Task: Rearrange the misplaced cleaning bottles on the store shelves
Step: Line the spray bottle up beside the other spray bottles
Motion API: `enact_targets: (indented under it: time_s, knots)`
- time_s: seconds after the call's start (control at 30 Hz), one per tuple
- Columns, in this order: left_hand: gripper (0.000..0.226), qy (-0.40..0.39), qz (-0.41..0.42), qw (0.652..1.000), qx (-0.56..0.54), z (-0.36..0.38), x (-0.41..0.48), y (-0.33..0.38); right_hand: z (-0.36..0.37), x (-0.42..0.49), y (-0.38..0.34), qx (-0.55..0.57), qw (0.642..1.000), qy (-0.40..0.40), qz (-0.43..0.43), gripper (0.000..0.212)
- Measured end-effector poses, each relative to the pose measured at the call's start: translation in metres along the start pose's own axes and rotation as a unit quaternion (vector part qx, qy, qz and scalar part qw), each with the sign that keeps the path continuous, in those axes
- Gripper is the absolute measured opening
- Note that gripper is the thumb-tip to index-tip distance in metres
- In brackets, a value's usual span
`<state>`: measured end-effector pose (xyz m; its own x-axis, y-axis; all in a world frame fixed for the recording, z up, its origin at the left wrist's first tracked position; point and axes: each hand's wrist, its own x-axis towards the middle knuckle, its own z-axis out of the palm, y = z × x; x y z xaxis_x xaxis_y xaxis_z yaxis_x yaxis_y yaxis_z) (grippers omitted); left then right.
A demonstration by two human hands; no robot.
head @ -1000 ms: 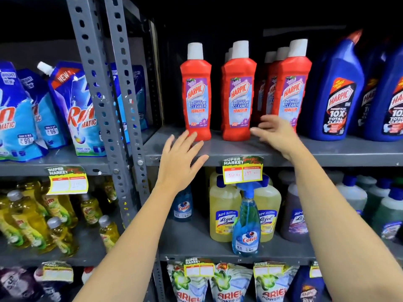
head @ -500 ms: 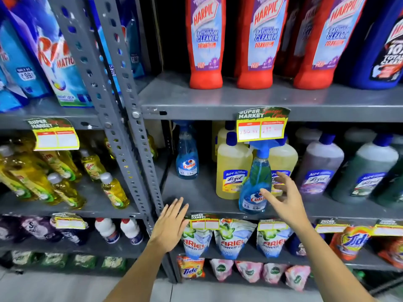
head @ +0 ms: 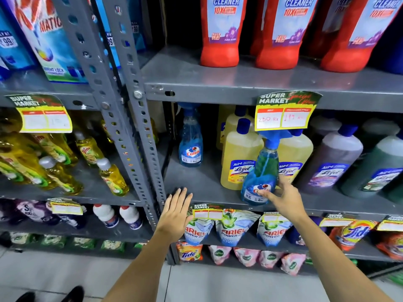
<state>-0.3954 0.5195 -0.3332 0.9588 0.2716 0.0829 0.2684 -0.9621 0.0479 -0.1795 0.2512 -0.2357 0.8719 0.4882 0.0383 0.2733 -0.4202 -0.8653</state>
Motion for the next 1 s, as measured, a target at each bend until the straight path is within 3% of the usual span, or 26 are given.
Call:
enact_targets:
  time_s: [0.17, 0.37, 1.0]
  knots:
    - [0.067, 0.000, 0.003, 1.000, -0.011, 0.002, 0.000, 0.000, 0.022, -0.004, -0.013, -0.004, 1.000, -0.013, -0.007, 0.062]
    - [0.073, -0.007, -0.004, 1.000, -0.008, 0.002, -0.001, 0.001, 0.055, -0.007, -0.030, -0.030, 0.998, -0.026, -0.040, 0.081]
    - [0.078, -0.020, -0.001, 1.000, 0.015, -0.003, -0.003, 0.003, 0.137, 0.004, -0.082, -0.080, 0.995, 0.004, -0.066, 0.063]
